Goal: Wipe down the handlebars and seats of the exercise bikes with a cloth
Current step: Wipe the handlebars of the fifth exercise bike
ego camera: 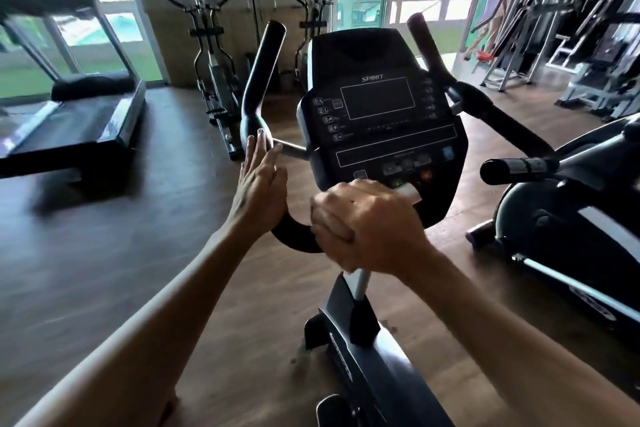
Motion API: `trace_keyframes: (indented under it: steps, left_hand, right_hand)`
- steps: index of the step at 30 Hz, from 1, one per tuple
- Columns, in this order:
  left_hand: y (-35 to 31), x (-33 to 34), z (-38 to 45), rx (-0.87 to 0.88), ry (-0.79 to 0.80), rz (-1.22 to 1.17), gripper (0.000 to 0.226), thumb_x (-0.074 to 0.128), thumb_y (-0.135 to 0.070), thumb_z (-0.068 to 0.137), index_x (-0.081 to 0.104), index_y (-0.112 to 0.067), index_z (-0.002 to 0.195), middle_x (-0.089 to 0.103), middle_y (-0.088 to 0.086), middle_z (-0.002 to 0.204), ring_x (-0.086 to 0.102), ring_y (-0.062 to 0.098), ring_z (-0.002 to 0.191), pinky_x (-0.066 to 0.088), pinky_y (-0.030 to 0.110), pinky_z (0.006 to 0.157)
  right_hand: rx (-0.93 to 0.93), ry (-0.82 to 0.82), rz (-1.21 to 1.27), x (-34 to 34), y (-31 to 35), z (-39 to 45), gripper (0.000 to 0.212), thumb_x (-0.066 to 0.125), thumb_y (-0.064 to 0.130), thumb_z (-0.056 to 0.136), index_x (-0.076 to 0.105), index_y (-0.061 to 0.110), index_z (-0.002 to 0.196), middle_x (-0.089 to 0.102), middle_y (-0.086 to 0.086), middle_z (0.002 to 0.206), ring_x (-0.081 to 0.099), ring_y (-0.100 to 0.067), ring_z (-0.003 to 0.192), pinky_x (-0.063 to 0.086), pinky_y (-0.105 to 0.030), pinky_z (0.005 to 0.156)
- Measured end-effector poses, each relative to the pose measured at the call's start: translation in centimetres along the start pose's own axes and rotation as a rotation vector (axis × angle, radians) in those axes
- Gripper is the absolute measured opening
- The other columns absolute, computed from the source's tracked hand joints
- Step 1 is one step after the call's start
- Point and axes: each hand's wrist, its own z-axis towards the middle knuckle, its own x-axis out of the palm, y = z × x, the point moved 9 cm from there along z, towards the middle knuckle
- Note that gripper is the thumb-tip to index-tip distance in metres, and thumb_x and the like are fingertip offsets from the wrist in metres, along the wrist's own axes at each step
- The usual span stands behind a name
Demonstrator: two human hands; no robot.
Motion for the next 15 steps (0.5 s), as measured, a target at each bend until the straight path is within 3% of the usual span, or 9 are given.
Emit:
trace_keyframes:
  steps: [3, 7, 11, 15]
  left_hand:
    - [0.4, 0.0, 0.0, -0.002, 0.040, 0.022, 0.072, 0.032, -0.033, 0.089, 0.035, -0.017, 0.159, 0.001, -0.002, 0.172, -0.005, 0.007, 0.156, 0.000, 0.032, 0.129]
    - [0.2, -0.1, 0.1, -0.018, 0.013, 0.016, 0.074, 0.032, -0.029, 0.086, 0.034, -0.018, 0.159, 0.002, -0.005, 0.172, -0.006, 0.000, 0.153, 0.000, 0.028, 0.128]
    - [0.0, 0.1, -0.1, 0.000, 0.064, 0.065, 0.073, 0.032, -0.027, 0.091, 0.024, -0.014, 0.163, -0.005, -0.001, 0.172, -0.010, 0.006, 0.156, -0.002, 0.033, 0.129]
    - [-0.5, 0.0, -0.3, -0.001, 0.074, 0.077, 0.063, 0.039, -0.006, 0.103, 0.021, -0.011, 0.163, -0.007, 0.000, 0.172, -0.011, 0.008, 0.156, -0.006, 0.020, 0.122]
  right_hand:
    - [0.146, -0.051, -0.001, -1.7, -3.7, -0.3, 0.032, 0.059, 0.048, 0.087, 0.074, 0.026, 0.105, 0.071, 0.009, 0.089, 0.066, -0.019, 0.085, 0.054, -0.038, 0.084]
    - [0.313, -0.107, -0.019, -1.5, -3.5, -0.5, 0.028, 0.060, 0.044, 0.085, 0.074, 0.024, 0.099, 0.071, 0.008, 0.087, 0.066, -0.020, 0.088, 0.049, -0.045, 0.096]
    - [0.205, -0.048, -0.043, 1.0, 1.6, -0.1, 0.033, 0.059, 0.048, 0.088, 0.072, 0.020, 0.098, 0.068, 0.002, 0.084, 0.063, -0.023, 0.084, 0.047, -0.044, 0.093]
    - [0.057, -0.013, -0.012, 0.5, 1.4, 0.1, 0.035, 0.059, 0.048, 0.088, 0.072, 0.019, 0.102, 0.070, 0.002, 0.086, 0.064, -0.023, 0.081, 0.051, -0.040, 0.083]
